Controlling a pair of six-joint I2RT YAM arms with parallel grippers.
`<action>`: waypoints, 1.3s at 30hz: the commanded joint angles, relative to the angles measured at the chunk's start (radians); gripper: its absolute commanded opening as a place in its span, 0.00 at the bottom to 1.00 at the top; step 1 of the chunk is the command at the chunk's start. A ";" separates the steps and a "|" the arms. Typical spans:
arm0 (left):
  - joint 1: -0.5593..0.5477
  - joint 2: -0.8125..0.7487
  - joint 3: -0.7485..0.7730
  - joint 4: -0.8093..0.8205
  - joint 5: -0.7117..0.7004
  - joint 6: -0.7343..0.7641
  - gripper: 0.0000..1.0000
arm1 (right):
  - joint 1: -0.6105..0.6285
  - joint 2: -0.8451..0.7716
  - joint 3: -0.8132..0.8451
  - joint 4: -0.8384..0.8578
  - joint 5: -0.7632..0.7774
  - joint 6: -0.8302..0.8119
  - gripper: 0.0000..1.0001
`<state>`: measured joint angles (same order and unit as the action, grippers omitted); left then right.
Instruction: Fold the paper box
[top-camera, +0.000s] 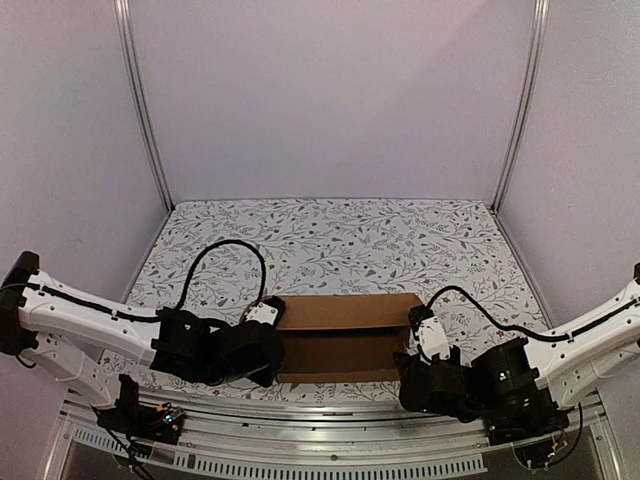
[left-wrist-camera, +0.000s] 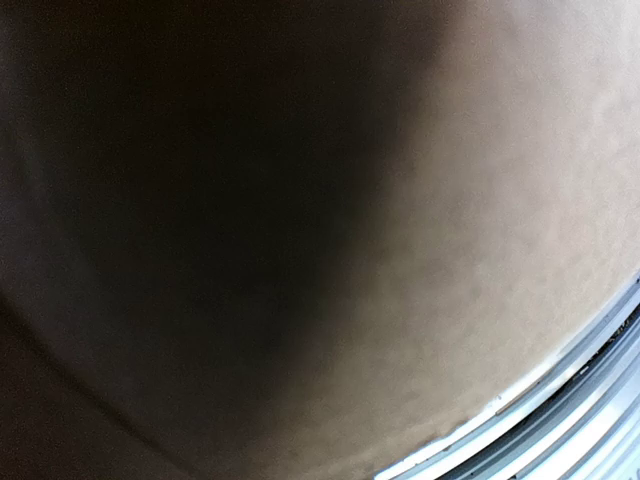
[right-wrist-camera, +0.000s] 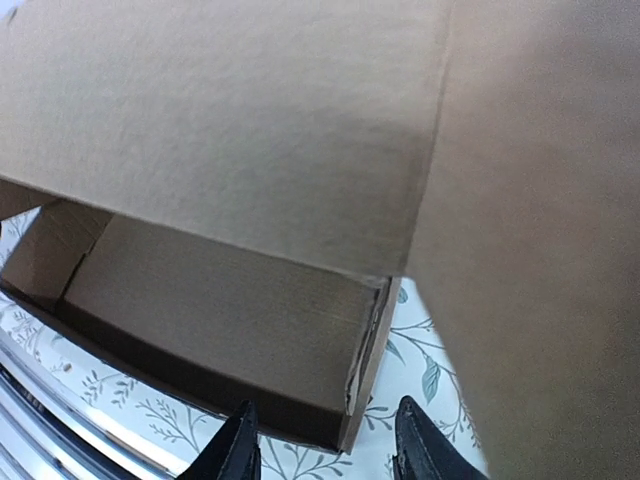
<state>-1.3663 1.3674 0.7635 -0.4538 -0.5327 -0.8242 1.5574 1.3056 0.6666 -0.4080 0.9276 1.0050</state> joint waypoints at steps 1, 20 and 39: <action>-0.030 0.045 -0.021 -0.051 0.038 -0.036 0.00 | 0.034 -0.053 -0.001 -0.034 -0.022 0.047 0.56; -0.054 0.131 0.030 -0.083 0.003 -0.035 0.00 | 0.039 -0.384 0.284 -0.316 -0.072 -0.260 0.99; -0.077 0.200 0.107 -0.126 -0.006 -0.046 0.04 | -0.304 0.104 0.561 -0.056 -0.317 -0.474 0.99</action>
<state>-1.4200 1.5288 0.8558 -0.5140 -0.5961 -0.8654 1.2739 1.3365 1.2274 -0.5529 0.6605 0.5442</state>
